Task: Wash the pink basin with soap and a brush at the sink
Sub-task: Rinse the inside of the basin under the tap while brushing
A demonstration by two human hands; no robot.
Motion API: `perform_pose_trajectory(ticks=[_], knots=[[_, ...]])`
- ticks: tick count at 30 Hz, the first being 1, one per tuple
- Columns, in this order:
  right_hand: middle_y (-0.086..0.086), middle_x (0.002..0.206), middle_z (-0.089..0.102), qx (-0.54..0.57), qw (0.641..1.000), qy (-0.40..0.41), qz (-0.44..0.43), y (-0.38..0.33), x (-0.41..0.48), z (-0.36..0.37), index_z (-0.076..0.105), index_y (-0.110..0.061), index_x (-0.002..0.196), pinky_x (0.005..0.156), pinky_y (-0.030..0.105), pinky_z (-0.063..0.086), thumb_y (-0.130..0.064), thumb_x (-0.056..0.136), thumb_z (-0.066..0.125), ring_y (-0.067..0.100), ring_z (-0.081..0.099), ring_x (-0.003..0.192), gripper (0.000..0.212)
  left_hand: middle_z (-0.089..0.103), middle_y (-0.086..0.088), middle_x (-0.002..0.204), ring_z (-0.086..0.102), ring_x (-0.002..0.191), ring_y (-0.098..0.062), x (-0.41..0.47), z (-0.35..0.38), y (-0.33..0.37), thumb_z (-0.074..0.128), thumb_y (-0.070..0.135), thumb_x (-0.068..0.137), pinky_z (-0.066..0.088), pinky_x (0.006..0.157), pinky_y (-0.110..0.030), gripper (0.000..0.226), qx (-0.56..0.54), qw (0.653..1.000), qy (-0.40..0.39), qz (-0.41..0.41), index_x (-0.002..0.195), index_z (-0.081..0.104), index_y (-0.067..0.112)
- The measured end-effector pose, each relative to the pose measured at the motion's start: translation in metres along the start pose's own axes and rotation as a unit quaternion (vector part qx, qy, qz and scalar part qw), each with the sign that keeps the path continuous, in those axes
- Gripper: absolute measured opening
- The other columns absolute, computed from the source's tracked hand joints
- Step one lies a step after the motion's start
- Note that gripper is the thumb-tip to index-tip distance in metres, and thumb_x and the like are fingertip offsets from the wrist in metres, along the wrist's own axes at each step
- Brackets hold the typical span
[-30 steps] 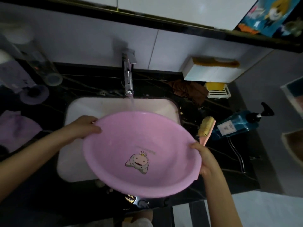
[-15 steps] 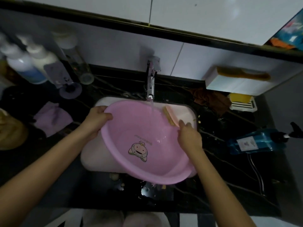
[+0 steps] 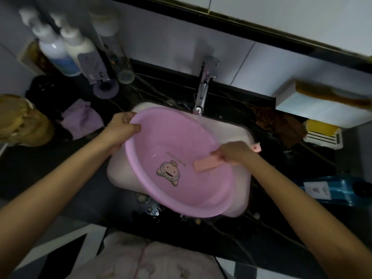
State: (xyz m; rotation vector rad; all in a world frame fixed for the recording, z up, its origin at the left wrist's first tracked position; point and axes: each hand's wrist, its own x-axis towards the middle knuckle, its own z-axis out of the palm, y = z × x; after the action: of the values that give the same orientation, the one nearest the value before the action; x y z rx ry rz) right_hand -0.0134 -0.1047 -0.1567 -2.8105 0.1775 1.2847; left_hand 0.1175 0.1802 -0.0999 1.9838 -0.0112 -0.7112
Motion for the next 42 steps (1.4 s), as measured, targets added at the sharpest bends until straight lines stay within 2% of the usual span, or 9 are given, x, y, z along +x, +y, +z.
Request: perform_pose_trajectory(ticks=[4, 7, 13, 16, 21, 27, 31, 37, 42], knots=[[0.009, 0.117, 0.055, -0.059, 0.982, 0.182, -0.004, -0.004, 0.013, 0.004, 0.031, -0.039, 0.145, 0.077, 0.033, 0.044, -0.028, 0.1, 0.032, 0.029, 0.059, 0.103, 0.046, 0.066, -0.017, 0.097, 0.063, 0.076, -0.029, -0.001, 0.002, 0.001, 0.051, -0.013, 0.078, 0.057, 0.06, -0.029, 0.037, 0.009, 1.0, 0.018, 0.006, 0.111, 0.062, 0.0], [0.007, 0.129, 0.054, -0.048, 0.996, 0.074, 0.004, -0.01, 0.003, 0.015, 0.032, -0.035, 0.145, 0.081, 0.03, 0.041, -0.026, 0.1, 0.032, 0.026, 0.054, 0.115, 0.046, 0.065, -0.02, 0.099, 0.063, 0.077, -0.031, -0.003, -0.001, -0.001, 0.052, -0.013, 0.078, 0.057, 0.065, -0.036, 0.036, 0.003, 1.0, 0.019, 0.008, 0.108, 0.062, 0.004], [0.004, 0.118, 0.064, 0.102, 0.987, -0.123, -0.035, -0.022, -0.04, 0.039, 0.063, -0.016, 0.117, 0.092, 0.037, 0.048, -0.029, 0.098, 0.038, 0.025, 0.061, 0.102, 0.034, 0.062, -0.013, 0.087, 0.058, 0.066, -0.019, -0.008, 0.007, -0.001, 0.051, -0.011, 0.08, 0.051, 0.046, -0.018, 0.032, -0.044, 0.998, 0.054, -0.008, 0.108, 0.06, 0.003], [0.007, 0.089, 0.07, 0.201, 0.964, -0.135, -0.111, -0.046, -0.072, 0.035, 0.063, -0.023, 0.121, 0.065, 0.036, 0.047, -0.027, 0.097, 0.039, 0.026, 0.059, 0.067, 0.034, 0.059, -0.005, 0.079, 0.058, 0.066, -0.017, -0.009, 0.007, -0.001, 0.051, -0.01, 0.08, 0.052, 0.047, -0.02, 0.032, -0.051, 0.997, 0.062, -0.016, 0.109, 0.059, 0.003], [-0.008, 0.045, 0.036, 0.391, 0.898, -0.137, -0.15, -0.056, -0.111, 0.006, 0.061, -0.027, 0.124, 0.038, 0.022, 0.028, -0.027, 0.1, 0.042, 0.01, 0.028, 0.039, 0.03, 0.059, -0.01, 0.081, 0.057, 0.069, -0.023, -0.013, 0.0, -0.008, 0.048, -0.013, 0.08, 0.05, 0.046, -0.017, 0.034, -0.072, 0.996, 0.051, -0.015, 0.108, 0.06, 0.002], [0.003, 0.071, 0.057, 0.297, 0.951, -0.03, 0.08, 0.002, -0.11, 0.027, 0.067, -0.006, 0.108, 0.046, 0.021, 0.038, -0.045, 0.092, 0.052, 0.012, 0.05, 0.055, 0.045, 0.061, -0.011, 0.08, 0.061, 0.061, -0.02, -0.016, -0.006, -0.008, 0.049, -0.012, 0.08, 0.052, 0.046, -0.021, 0.033, -0.132, 0.99, 0.035, -0.032, 0.106, 0.061, 0.004], [0.003, 0.086, 0.065, 0.52, 0.828, 0.101, 0.184, 0.003, -0.103, 0.063, 0.064, -0.013, 0.1, 0.053, 0.023, 0.04, -0.047, 0.077, 0.072, 0.012, 0.058, 0.07, 0.041, 0.061, -0.012, 0.079, 0.059, 0.067, -0.025, -0.016, -0.009, -0.01, 0.047, -0.012, 0.077, 0.052, 0.046, -0.021, 0.037, -0.141, 0.989, 0.043, -0.023, 0.108, 0.062, 0.004], [0.008, 0.073, 0.056, 0.699, 0.681, 0.052, 0.212, -0.037, -0.087, 0.083, 0.059, -0.006, 0.081, 0.062, 0.024, 0.041, -0.037, 0.078, 0.073, 0.017, 0.051, 0.066, 0.035, 0.066, -0.007, 0.07, 0.062, 0.059, -0.019, -0.024, -0.018, -0.005, 0.046, -0.014, 0.075, 0.052, 0.045, -0.02, 0.036, -0.163, 0.986, 0.042, 0.004, 0.098, 0.065, 0.007], [0.005, 0.096, 0.061, 0.781, 0.579, 0.15, 0.181, -0.059, -0.089, 0.09, 0.052, -0.011, 0.106, 0.074, 0.03, 0.051, -0.02, 0.082, 0.068, 0.018, 0.058, 0.087, 0.03, 0.065, -0.009, 0.084, 0.061, 0.071, -0.024, -0.031, -0.026, 0.006, 0.046, -0.013, 0.075, 0.054, 0.054, -0.027, 0.046, -0.126, 0.988, 0.017, 0.083, 0.107, 0.064, 0.014]])
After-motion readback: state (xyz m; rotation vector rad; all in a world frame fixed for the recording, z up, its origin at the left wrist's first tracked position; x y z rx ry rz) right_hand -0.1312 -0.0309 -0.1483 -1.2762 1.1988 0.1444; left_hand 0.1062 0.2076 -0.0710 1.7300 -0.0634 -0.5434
